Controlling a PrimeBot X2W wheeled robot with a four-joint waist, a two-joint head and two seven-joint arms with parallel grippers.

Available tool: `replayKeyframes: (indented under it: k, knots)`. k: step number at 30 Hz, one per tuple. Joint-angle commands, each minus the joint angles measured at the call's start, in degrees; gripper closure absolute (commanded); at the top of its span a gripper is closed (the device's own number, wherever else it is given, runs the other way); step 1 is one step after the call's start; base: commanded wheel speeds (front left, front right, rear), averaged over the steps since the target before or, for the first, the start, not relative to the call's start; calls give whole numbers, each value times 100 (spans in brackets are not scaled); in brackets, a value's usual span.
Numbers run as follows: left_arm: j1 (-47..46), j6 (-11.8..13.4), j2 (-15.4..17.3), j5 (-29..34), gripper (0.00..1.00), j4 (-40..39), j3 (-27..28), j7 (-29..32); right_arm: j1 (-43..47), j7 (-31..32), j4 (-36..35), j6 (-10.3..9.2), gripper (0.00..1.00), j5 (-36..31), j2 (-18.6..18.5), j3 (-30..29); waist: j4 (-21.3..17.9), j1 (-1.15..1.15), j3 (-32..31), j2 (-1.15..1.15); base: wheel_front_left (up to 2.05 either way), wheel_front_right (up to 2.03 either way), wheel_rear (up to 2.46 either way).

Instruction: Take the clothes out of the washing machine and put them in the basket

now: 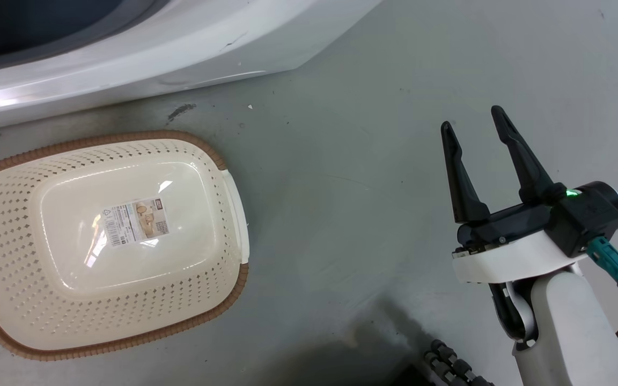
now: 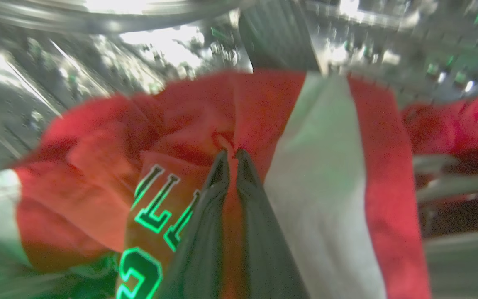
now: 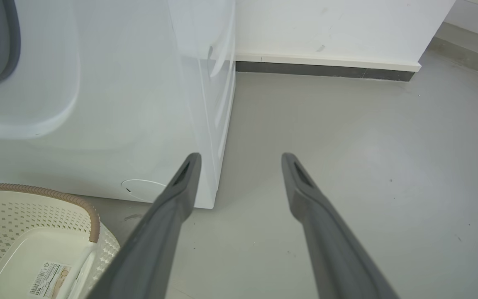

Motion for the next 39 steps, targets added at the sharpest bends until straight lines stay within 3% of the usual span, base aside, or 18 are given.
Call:
replayKeyframes:
  k: [1,7,17,21,30,39]
  knots:
    - [81,56,21,8,100,-148,-20,-308,-58,-13,22,-5,0,53,12,-33,21,-1,-28,0,0,0,0]
    - [463,169,-72,-175,100,-408,64,-1397,-45,-13,50,-4,0,0,11,-123,104,-1,-232,0,0,0,0]
    - [1682,229,-246,-573,100,-437,272,-3095,302,-13,162,-4,0,-47,11,-339,267,-1,-1082,0,0,0,0]
    - [2260,208,-377,-776,100,-647,404,-3245,510,-13,239,-4,0,-107,11,-452,390,-1,-1525,0,0,0,0]
    - [3757,173,-604,-1016,100,-2197,769,-3259,1008,-12,395,-4,0,-181,10,-608,624,-1,-2493,0,0,0,0]
    - [4639,98,-761,-1023,100,-2994,946,-3255,1341,-13,451,-4,0,-279,11,-753,734,-1,-3074,0,0,0,0]
